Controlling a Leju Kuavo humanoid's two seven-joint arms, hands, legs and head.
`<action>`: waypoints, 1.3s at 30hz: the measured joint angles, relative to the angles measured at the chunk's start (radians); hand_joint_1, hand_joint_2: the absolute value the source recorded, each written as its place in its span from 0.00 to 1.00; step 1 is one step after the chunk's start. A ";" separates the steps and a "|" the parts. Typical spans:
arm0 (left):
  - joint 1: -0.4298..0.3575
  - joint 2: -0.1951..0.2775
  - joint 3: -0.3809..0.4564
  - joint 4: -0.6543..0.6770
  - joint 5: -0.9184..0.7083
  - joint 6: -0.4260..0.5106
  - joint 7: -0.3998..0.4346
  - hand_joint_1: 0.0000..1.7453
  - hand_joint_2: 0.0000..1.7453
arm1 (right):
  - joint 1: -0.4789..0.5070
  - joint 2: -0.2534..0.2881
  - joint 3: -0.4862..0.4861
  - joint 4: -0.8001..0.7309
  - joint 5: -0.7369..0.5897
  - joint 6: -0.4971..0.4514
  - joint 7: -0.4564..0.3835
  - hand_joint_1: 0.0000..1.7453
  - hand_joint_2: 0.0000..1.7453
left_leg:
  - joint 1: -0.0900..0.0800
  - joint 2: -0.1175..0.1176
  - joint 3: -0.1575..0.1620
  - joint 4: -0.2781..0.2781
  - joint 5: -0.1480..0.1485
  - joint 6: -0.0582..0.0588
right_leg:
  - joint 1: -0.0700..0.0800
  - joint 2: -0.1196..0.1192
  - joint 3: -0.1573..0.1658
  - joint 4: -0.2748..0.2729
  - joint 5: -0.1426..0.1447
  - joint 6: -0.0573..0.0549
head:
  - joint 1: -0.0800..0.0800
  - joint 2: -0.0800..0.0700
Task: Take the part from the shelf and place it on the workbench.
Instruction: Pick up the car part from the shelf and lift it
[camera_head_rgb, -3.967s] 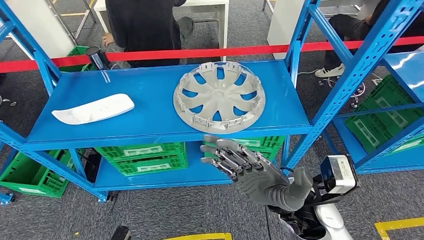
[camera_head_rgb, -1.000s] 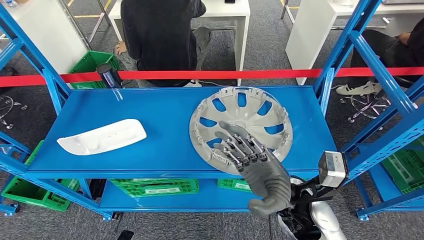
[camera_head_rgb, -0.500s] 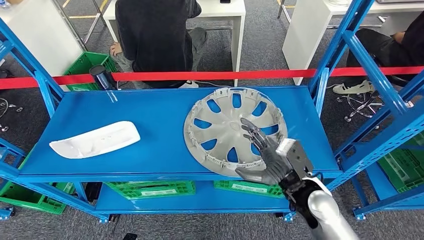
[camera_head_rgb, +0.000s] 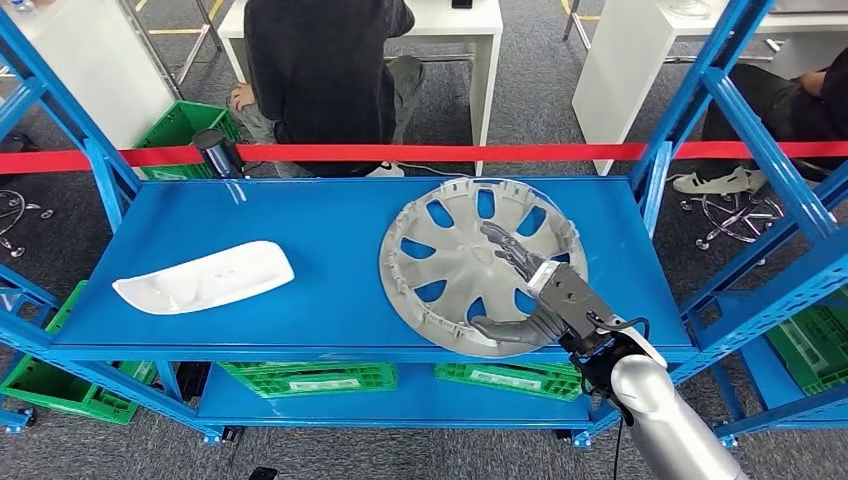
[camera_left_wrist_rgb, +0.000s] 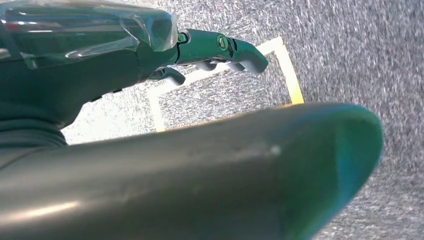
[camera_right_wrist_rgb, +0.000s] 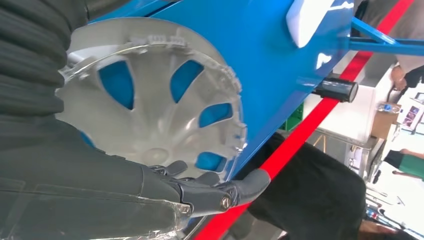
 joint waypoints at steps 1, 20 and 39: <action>0.000 0.000 0.000 0.000 0.000 0.000 0.000 0.00 0.00 | -0.001 0.000 0.003 0.001 0.001 0.000 0.000 0.00 1.00 | 0.001 0.000 -0.001 0.002 -0.001 -0.002 | 0.000 0.001 0.000 -0.001 0.001 -0.006 | 0.000 0.000; 0.000 0.009 0.014 0.010 0.050 0.098 -0.025 0.00 0.00 | -0.036 0.009 0.035 0.023 0.023 -0.001 -0.028 0.00 1.00 | 0.006 0.008 0.006 -0.031 0.023 0.025 | 0.005 0.002 -0.026 0.059 -0.033 -0.012 | 0.000 0.000; -0.035 0.023 0.007 0.005 0.003 0.091 0.028 0.00 0.00 | -0.039 0.017 0.065 0.241 0.059 0.019 0.043 0.00 1.00 | 0.016 0.005 -0.149 0.291 -0.125 -0.033 | -0.003 0.003 0.010 -0.008 0.001 -0.030 | -0.002 0.000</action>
